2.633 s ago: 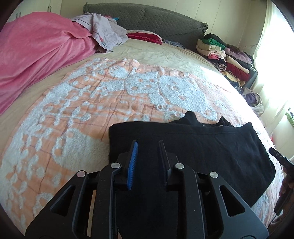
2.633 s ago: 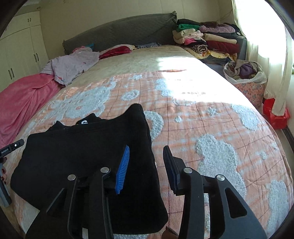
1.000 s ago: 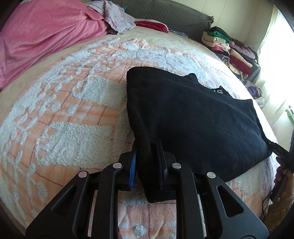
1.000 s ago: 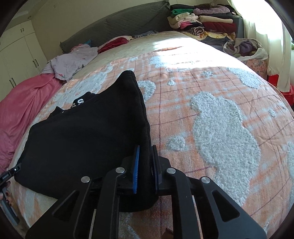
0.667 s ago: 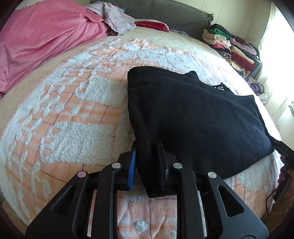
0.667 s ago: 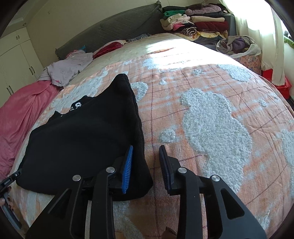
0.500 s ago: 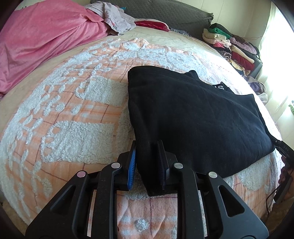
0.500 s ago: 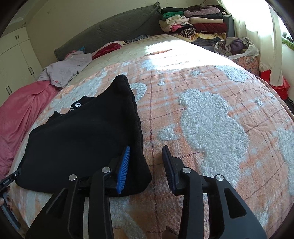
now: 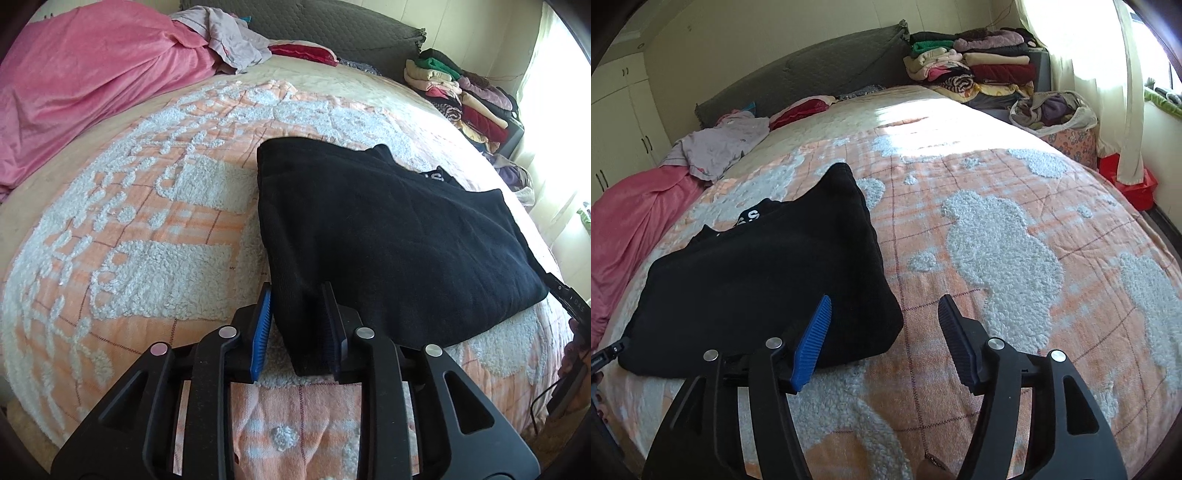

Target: Fold small clothes

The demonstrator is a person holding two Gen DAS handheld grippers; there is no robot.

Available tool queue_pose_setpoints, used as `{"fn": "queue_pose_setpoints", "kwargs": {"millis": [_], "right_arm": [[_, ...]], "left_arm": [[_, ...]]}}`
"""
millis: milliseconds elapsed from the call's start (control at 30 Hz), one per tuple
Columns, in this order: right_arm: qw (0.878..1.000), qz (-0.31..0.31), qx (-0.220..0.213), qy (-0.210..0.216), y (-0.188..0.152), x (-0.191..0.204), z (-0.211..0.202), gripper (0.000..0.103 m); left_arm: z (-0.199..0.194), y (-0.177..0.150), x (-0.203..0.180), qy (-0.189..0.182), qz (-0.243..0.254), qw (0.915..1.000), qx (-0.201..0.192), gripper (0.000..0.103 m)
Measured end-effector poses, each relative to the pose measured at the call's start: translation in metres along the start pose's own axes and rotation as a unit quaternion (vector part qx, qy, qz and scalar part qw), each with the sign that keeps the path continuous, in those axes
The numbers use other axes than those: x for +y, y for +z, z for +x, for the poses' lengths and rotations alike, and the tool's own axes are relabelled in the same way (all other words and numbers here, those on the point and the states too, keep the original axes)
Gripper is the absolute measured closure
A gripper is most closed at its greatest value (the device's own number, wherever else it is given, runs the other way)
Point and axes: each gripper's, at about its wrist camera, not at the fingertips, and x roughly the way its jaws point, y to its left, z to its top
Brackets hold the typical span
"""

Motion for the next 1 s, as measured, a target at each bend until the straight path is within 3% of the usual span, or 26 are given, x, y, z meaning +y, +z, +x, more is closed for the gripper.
{"fn": "queue_pose_setpoints", "kwargs": {"millis": [167,433,567,700,800,900,1000], "right_arm": [[0.999,-0.031,-0.025,0.029,0.004,0.032,-0.020,0.034],[0.990,-0.100,0.015,0.096,0.012,0.100,-0.002,0.034],[0.986,-0.129,0.026,0.098,0.021,0.122,0.010,0.033],[0.983,-0.146,0.051,0.097,0.027,0.135,0.031,0.033],[0.982,-0.155,0.062,0.091,0.029,0.141,0.045,0.033],[0.978,-0.144,0.083,0.126,0.031,0.144,0.063,0.033],[0.980,-0.145,0.101,0.096,0.031,0.142,0.085,0.033]], "left_arm": [[-0.025,0.005,-0.011,-0.002,0.015,0.9993,-0.033,0.076],[-0.033,0.028,-0.053,-0.032,0.062,0.9962,-0.054,0.061],[0.003,0.041,-0.068,-0.023,0.079,0.9963,-0.026,0.057],[0.057,0.037,-0.062,0.000,0.075,0.9960,0.049,0.055],[0.062,0.030,-0.057,-0.009,0.074,0.9963,0.042,0.054],[0.059,0.027,-0.056,-0.012,0.073,0.9965,0.037,0.054],[0.058,0.026,-0.057,-0.017,0.073,0.9966,0.034,0.054]]}}
